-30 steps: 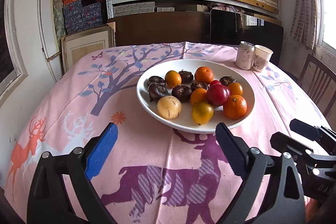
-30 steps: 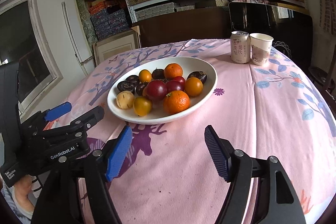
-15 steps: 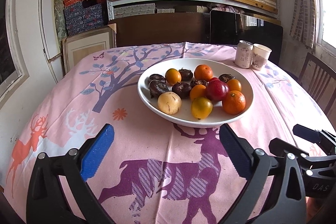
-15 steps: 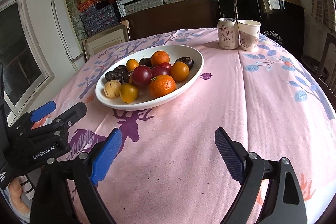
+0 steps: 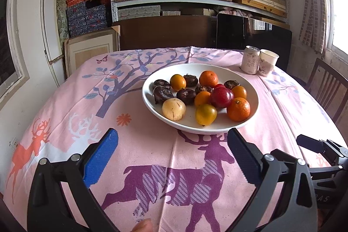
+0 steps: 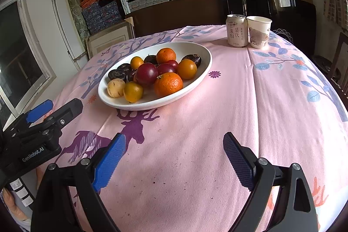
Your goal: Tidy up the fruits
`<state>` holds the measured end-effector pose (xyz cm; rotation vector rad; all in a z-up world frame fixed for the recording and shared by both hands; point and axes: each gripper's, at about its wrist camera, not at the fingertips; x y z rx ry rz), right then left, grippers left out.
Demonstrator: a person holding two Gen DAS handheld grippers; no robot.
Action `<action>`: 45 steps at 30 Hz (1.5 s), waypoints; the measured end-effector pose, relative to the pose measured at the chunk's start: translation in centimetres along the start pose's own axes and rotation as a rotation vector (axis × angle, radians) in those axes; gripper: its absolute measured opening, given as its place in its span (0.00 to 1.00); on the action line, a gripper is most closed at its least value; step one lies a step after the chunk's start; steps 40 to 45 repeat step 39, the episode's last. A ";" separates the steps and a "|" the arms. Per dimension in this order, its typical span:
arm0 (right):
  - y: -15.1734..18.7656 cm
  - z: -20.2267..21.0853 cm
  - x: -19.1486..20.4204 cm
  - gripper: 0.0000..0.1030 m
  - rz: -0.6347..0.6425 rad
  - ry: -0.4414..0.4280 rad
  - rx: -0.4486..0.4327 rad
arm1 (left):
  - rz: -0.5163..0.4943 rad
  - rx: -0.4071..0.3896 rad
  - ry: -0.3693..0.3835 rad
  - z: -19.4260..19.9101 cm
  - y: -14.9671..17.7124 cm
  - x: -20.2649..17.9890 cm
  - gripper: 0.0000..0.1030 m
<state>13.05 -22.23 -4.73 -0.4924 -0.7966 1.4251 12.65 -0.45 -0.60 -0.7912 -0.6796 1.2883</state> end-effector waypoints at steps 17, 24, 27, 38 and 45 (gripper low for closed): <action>0.2 0.1 0.4 0.89 0.013 -0.006 0.005 | -0.012 -0.023 0.028 0.7 0.0 -0.4 0.95; 0.2 0.1 0.5 0.89 0.016 -0.004 0.010 | -0.039 -0.046 0.003 1.0 0.1 -0.9 0.95; 0.3 0.0 0.5 0.89 0.020 -0.005 0.013 | -0.052 -0.067 -0.004 1.3 0.2 -1.1 0.95; 0.2 -0.1 0.3 0.89 0.015 -0.004 0.012 | -0.030 -0.045 -0.002 0.9 0.0 -0.6 0.95; 0.2 -0.1 0.3 0.89 0.015 -0.004 0.011 | -0.029 -0.043 -0.002 0.9 0.0 -0.6 0.95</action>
Point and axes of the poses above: each gripper's, at about its wrist camera, not at the fingertips, and z roughly against the way its jaws point, x to its left, y to its underside, and after that the axes turned 3 degrees about y, right-handed
